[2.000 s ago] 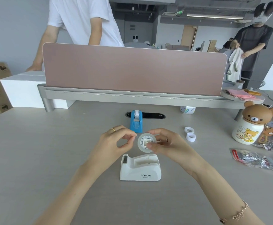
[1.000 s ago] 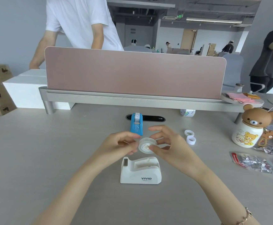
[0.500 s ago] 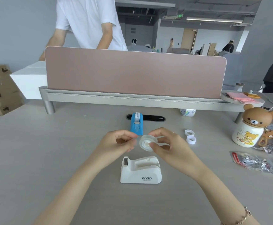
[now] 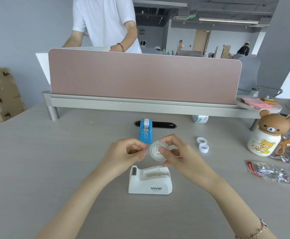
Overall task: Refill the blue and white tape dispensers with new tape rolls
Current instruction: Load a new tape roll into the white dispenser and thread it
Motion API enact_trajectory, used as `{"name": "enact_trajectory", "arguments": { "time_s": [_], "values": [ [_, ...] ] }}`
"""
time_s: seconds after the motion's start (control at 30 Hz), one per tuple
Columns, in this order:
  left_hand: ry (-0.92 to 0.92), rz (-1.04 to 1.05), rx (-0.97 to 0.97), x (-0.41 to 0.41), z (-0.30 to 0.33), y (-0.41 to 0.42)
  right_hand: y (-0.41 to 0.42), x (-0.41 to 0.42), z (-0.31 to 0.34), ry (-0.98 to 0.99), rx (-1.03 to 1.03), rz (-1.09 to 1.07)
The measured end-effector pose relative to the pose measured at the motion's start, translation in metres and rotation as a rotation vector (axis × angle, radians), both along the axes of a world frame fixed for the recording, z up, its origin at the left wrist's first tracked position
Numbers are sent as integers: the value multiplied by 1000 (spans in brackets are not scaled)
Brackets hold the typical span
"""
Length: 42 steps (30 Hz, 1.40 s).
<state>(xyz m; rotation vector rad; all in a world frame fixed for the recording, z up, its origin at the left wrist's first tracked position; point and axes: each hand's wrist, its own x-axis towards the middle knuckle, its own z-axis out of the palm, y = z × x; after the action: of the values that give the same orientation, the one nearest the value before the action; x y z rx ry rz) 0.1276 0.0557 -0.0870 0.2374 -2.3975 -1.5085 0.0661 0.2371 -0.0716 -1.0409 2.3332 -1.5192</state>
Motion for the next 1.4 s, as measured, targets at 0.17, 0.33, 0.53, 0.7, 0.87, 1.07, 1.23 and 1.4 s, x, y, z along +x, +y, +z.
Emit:
{"name": "enact_trajectory", "arguments": {
  "time_s": [0.17,0.33,0.53,0.7,0.87,1.07,1.23,1.4],
  "values": [
    [-34,10,114,2,7,0,-2,-2,-2,24,50,-62],
    [-53,-9,173,6,13,-4,-2,-1,-1,2,-9,-58],
    [-51,7,169,10,22,-13,0,-2,0,24,-1,-35],
    [-76,-4,217,14,27,-23,1,-2,1,110,63,-71],
    [-156,-48,267,19,30,-34,12,-6,5,210,227,-58],
    [-305,-100,234,19,23,-43,16,-10,0,269,370,45],
    [-369,-112,286,18,18,-50,13,-13,-8,281,402,75],
    [-430,-131,285,17,11,-53,9,-12,-15,334,455,91]
  ]
}}
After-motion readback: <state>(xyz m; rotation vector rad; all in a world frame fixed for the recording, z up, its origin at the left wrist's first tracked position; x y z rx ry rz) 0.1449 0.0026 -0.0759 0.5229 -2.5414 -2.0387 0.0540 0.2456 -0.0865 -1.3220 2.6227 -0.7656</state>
